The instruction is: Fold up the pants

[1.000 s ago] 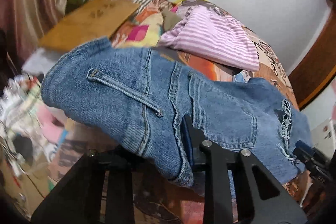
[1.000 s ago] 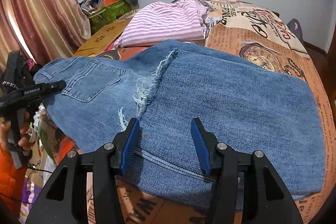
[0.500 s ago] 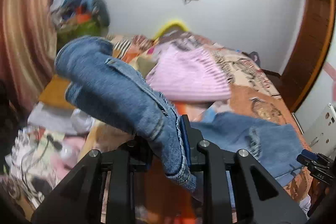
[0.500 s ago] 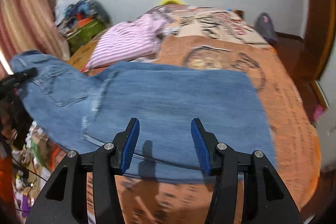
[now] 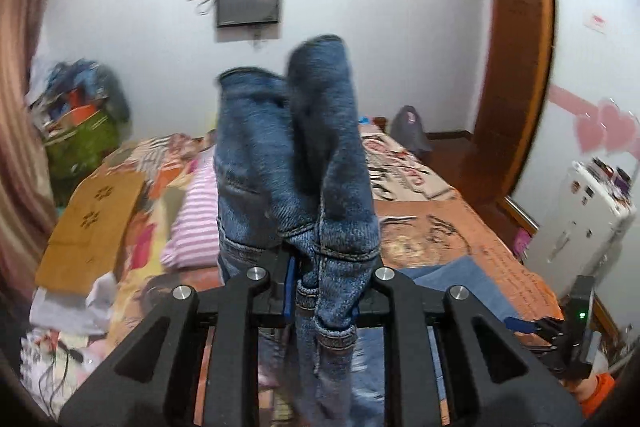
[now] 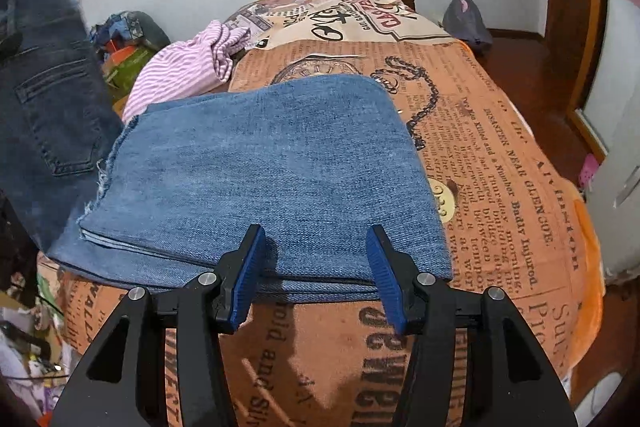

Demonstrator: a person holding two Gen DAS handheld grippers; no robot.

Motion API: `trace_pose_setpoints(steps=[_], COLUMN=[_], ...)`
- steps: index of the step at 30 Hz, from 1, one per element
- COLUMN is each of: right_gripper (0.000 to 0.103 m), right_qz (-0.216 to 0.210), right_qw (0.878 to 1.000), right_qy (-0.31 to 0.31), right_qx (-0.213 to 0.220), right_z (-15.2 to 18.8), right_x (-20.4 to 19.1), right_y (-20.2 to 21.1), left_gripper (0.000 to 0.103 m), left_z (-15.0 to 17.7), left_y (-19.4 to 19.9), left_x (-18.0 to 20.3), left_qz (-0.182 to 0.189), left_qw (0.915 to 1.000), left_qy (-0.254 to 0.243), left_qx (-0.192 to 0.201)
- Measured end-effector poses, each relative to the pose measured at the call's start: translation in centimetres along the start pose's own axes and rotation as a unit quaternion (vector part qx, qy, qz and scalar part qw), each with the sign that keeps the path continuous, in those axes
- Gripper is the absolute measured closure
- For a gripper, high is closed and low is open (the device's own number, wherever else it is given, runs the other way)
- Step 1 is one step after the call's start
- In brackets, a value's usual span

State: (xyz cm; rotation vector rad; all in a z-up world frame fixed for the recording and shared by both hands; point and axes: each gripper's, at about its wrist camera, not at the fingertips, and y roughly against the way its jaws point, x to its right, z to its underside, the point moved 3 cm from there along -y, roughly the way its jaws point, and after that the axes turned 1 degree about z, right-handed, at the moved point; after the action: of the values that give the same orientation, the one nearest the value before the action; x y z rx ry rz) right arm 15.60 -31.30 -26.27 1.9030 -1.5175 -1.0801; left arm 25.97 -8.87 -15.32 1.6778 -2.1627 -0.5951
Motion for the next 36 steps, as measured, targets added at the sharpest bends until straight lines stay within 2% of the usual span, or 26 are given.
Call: trace_pose_setpoints(steps=[7,14,19,23,27,30,34,36], right_gripper=[0.053,0.053,0.054,0.054,0.054,0.054,0.054,0.054], right_qz=[-0.025,-0.031,-0.038,-0.024,0.016,0.043,0.046,0.043], right_qw=[1.0,0.999,0.999,0.999,0.998,0.996,0.994,0.993], right_qy=[-0.005,-0.004,-0.002,-0.021,-0.049,-0.068,-0.091,-0.099], right_qx=[0.007,0.01,0.005,0.031,0.046,0.043,0.042,0.047], right_z=[0.5,0.5,0.2,0.2,1.0,1.9,2.6,2.9], right_x=[0.6,1.0,1.2,3.2,6.6,8.6,9.5,9.6], right_y=[0.1,-0.1,1.0,4.6,7.8,8.8,9.2,9.5], left_gripper=[0.086,0.086,0.086,0.085,0.084,0.083,0.079,0.07], left_z=[-0.9,-0.2,3.3,6.4,9.4,11.1,12.1,12.3], left_y=[-2.5,-4.6,-7.4,-9.1,-10.6,-11.7,-12.4,-12.4], left_x=[6.4,12.8,16.5,18.6,20.3,21.2,21.3,21.4], left_qz=[0.038,0.089,0.121,0.139,0.138,0.134,0.121,0.122], left_qw=[0.9979,0.9899,0.9803,0.9707,0.9617,0.9572,0.9556,0.9551], left_qy=[-0.051,-0.106,-0.128,-0.143,-0.163,-0.166,-0.163,-0.16], left_qx=[-0.011,-0.031,-0.089,-0.134,-0.171,-0.196,-0.213,-0.217])
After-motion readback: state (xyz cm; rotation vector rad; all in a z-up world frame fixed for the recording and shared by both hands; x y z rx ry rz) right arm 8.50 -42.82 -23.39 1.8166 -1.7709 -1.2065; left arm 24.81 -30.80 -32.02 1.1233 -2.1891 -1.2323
